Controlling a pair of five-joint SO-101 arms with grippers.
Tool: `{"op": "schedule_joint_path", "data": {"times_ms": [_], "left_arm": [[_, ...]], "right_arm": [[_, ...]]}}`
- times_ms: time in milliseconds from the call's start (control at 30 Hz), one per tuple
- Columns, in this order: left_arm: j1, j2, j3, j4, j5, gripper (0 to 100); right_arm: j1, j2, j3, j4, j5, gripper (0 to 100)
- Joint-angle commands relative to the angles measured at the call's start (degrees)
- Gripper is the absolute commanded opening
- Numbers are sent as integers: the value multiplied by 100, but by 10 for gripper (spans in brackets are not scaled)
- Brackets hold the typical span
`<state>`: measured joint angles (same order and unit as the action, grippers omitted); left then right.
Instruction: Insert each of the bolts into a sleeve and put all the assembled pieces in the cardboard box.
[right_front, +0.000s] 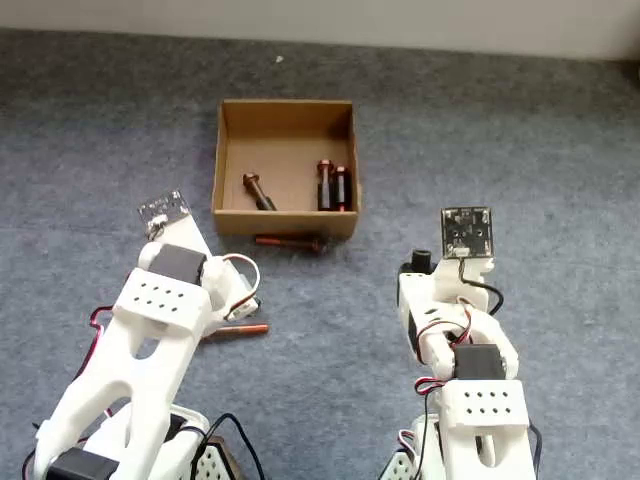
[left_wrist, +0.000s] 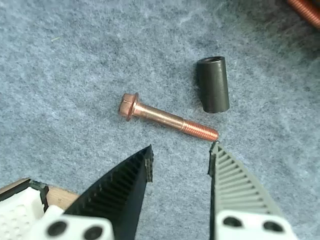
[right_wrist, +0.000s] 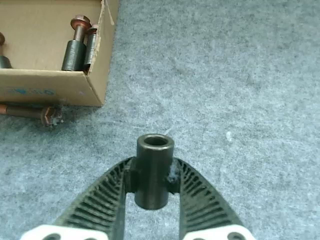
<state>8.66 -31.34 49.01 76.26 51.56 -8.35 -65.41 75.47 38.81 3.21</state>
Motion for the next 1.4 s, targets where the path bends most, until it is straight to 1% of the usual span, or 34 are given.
{"op": "schedule_joint_path", "data": {"times_ms": [0,167,267,433,533,700,900,1067,1200,1267,1367], "left_arm": [[4,13,101,-299,35,205],[48,22,110,-308,18,207],[22,374,110,-325,-70,207],[-145,1402,84,-738,-97,207],[-251,1745,110,-1090,-97,207],[-277,2193,110,-1257,-70,207],[-840,2545,110,-1705,-105,207],[-910,2624,110,-1723,-88,204],[-1235,2624,66,-1758,-79,203],[-1385,2633,101,-1925,-105,203],[-1437,2633,101,-1969,-105,203]], "right_arm": [[48,-145,-66,-163,0,5],[48,-145,-66,-163,0,5],[48,-145,-66,-163,0,5],[110,-145,-66,-163,0,5],[163,-145,-66,-163,0,5],[163,-145,-66,-163,0,5],[163,-145,-66,-163,0,5],[163,-145,-66,-163,0,5],[163,-145,-66,-163,0,5],[163,-145,-66,-163,0,5],[163,-145,-66,-163,0,5]]}}
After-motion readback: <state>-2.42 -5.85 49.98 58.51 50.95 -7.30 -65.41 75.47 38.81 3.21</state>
